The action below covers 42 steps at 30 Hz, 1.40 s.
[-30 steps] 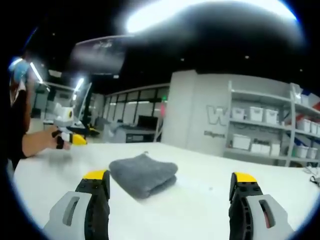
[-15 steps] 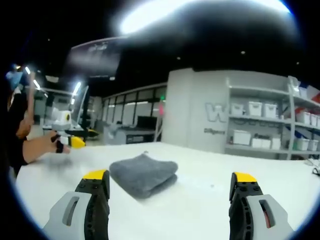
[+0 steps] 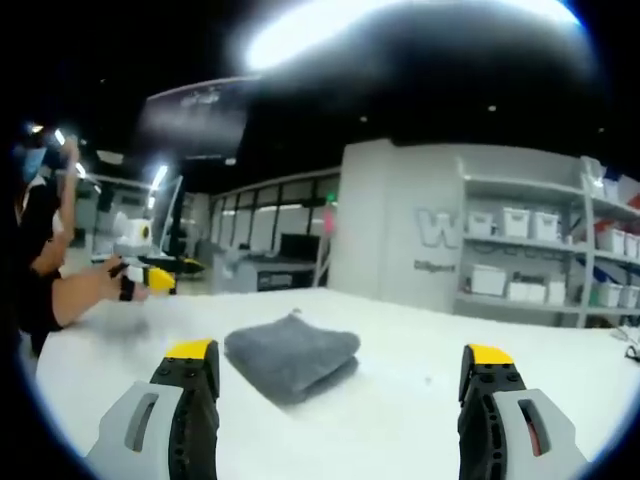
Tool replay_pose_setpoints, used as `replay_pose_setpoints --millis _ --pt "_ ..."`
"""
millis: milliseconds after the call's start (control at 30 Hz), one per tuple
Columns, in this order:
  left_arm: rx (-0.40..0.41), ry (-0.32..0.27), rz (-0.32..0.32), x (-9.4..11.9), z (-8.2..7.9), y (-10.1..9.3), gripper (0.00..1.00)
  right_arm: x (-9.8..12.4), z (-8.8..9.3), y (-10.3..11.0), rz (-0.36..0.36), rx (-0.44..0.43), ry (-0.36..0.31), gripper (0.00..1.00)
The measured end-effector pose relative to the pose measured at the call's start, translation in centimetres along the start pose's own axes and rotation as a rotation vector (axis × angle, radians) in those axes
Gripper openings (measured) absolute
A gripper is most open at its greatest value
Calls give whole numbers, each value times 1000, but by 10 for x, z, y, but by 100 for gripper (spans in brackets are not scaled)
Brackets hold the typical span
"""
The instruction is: Open the folded towel by lifting each exposed corner and separating the folded layers until the towel lies flat within the target outline without major curled edges
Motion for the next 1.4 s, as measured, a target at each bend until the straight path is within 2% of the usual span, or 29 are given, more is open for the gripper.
replay_pose_setpoints --millis 67,233,333,367,400,433,467,500,567,633,667,700,733,867,900,967,1000,1033,1067,1100,1133,1200,1233,1367,1400 --pt "-41 22 -7 1 -7 -4 97 -3 -7 1 -13 -10 5 100" --pt "-52 17 24 1 -32 -6 99 -5 -30 0 -29 8 40 100" --pt "-68 -13 4 -7 -53 17 99 -10 -51 -9 -26 32 31 100" --pt "-108 -15 -9 -9 -56 25 99 -13 -57 -13 -18 33 20 100" --pt "-143 10 -15 -10 -55 32 99 -16 -63 -15 -14 32 14 100" --pt "-144 29 -52 -10 -56 41 98 -19 -69 -16 -14 30 9 100" --pt "-133 40 -108 -9 -60 49 97 -17 -71 -9 -13 30 0 100" --pt "-119 13 -123 -10 -69 50 95 -19 -80 -5 -16 43 -22 100" --pt "-126 -63 -56 -11 -87 38 96 -24 -93 -3 -16 58 -65 100" --pt "-100 -124 -15 -12 -101 26 99 -27 -93 -1 -9 65 -67 100" --pt "-131 -126 16 -12 -103 18 99 -28 -93 -2 -13 77 -55 100" --pt "-196 -86 58 -13 -105 15 99 -27 -92 -3 -15 83 -49 100" --pt "-207 -83 54 -12 -108 15 99 -27 -91 -7 -14 80 -46 100" --pt "-154 -88 21 -11 -112 24 99 -23 -93 -12 -10 52 -46 100" --pt "-130 -88 13 -15 -114 31 99 -22 -94 -12 -10 47 -46 100" --pt "-126 -88 3 -17 -111 36 99 -21 -93 -12 -16 43 -36 100" --pt "-140 -77 7 -17 -108 36 99 -21 -92 -12 -19 43 -14 100" --pt "-160 -43 40 -19 -102 34 99 -21 -89 -12 -17 47 20 100" --pt "-141 -9 25 -22 -100 37 99 -21 -89 -12 -17 59 40 100" --pt "-126 -14 -11 -24 -102 41 99 -21 -90 -11 -16 67 32 100" --pt "-128 -27 -19 -25 -104 42 99 -20 -97 -17 -9 77 1 100" --pt "-137 -33 -10 -26 -101 46 99 -23 -97 -19 -17 73 -9 100" --pt "-117 -28 -5 -27 -98 50 99 -24 -96 -19 -21 70 -10 100" --pt "-92 -41 -42 -29 -97 60 96 -28 -94 -22 -13 71 -16 100" --pt "-108 -39 -15 -33 -92 56 96 -31 -93 -22 -21 78 -16 100"
Point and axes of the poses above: the point that each gripper's makers call its tool centre point, and the gripper's own axes: x roughly backward along the fingers, y roughly to its left, z roughly out of its underside, the point moved 5 cm from there along x, roughly backward along the fingers, and after that the axes turned 6 degrees about -z, right-handed, at the moved point
